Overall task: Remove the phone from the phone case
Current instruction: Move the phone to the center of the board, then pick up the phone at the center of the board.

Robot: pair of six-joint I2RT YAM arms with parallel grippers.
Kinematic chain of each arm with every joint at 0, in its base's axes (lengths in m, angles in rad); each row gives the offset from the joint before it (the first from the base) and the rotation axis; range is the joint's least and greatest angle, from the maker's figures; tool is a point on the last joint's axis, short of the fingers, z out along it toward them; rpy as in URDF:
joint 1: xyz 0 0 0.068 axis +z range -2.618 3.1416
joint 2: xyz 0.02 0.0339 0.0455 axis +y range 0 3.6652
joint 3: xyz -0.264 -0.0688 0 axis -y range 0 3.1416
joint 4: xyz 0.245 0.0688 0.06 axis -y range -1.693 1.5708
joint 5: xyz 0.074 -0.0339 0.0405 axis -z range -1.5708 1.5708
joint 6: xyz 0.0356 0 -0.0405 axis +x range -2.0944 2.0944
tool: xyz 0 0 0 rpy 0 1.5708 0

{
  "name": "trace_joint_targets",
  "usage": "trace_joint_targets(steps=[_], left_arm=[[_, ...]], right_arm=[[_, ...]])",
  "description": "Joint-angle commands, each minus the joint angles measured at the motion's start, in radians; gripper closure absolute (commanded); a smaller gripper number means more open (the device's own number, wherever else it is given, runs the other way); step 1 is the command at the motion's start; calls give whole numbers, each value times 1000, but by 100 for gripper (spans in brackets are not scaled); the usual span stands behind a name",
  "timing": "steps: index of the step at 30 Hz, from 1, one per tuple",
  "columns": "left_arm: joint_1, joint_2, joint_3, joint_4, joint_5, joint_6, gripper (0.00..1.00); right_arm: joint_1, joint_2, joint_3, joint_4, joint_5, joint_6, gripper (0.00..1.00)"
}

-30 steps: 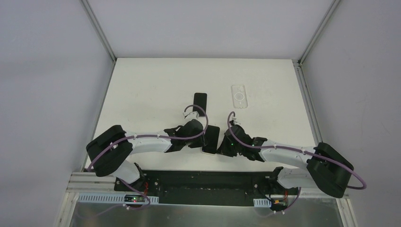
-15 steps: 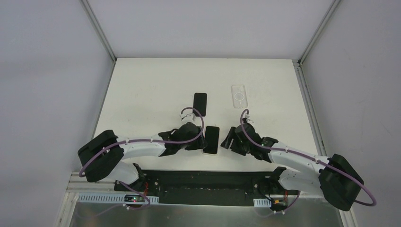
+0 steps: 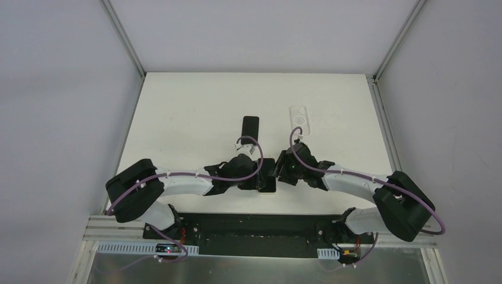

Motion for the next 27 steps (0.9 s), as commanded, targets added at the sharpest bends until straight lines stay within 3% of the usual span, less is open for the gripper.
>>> trace_joint_targets(steps=[1,11,16,21,27], left_arm=[[-20,30,41,-3,43,51,57],[-36,64,94,17,43,64,58],[-35,-138,-59,15,-126,48,52],[-33,-387,-209,7,-267,15,42],[-34,-538,-334,-21,-422,-111,34]], right_arm=[[-4,43,26,-35,-19,-6,43],[-13,49,75,-114,-2,-55,43],[-15,-108,62,-241,62,-124,41],[18,-278,93,-367,98,-268,31],[169,-260,180,-444,285,-404,27]])
